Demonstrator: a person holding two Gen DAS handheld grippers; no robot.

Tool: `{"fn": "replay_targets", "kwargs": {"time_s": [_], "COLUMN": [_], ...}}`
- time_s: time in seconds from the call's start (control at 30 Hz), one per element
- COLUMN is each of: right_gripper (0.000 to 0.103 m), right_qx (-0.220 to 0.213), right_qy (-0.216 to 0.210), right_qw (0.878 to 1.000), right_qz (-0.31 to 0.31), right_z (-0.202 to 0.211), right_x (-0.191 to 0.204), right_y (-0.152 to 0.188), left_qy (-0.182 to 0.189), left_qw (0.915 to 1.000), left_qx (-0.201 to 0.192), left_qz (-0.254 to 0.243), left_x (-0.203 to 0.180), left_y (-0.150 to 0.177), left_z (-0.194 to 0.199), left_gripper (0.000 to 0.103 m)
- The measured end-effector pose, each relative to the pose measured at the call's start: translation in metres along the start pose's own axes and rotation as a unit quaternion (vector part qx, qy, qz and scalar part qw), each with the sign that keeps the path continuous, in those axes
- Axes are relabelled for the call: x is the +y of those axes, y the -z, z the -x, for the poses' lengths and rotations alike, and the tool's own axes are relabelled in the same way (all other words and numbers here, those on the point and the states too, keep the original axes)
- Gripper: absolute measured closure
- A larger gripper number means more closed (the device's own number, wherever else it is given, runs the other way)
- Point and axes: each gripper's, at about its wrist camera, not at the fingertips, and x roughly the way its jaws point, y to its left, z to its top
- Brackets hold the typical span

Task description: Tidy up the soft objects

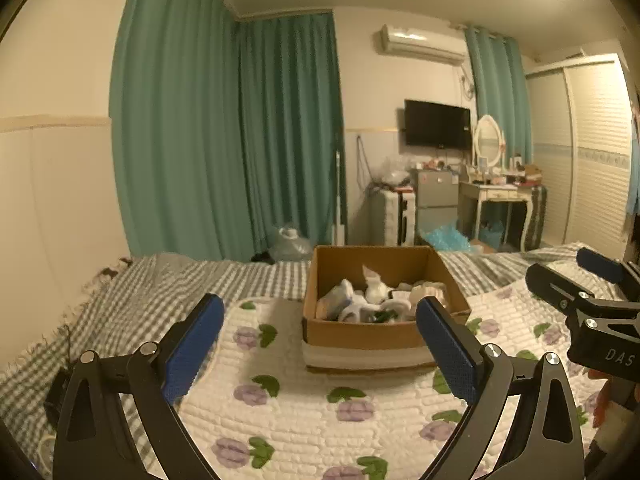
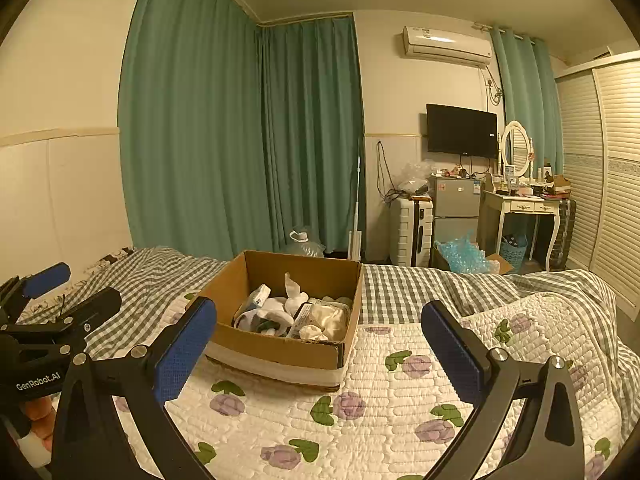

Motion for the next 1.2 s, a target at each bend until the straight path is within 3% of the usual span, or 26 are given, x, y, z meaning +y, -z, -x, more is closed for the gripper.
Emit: {"fn": "replay_targets", "kwargs": {"time_s": [0.23, 1.2], "right_gripper": [0.0, 0.0], "right_qx": [0.003, 0.011], "right_qy": [-0.001, 0.001], "right_qw": [1.0, 1.0], "right_qz": [-0.002, 0.001], "right_z": [0.0003, -0.0054], "right_x": [0.0003, 0.0037], "right_y": [-0.0001, 0.0046], "left_qy": [0.004, 0.009], "left_qw": [0.9998, 0.9999], "left_qx": [0.009, 0.012], "left_qz": [0.015, -0.002], "left_x": [0.0039, 0.0002], "left_y": [0.0014, 0.0036], "left_z": [-0.0004, 0.0012], "left_gripper": [0.005, 0.005]}}
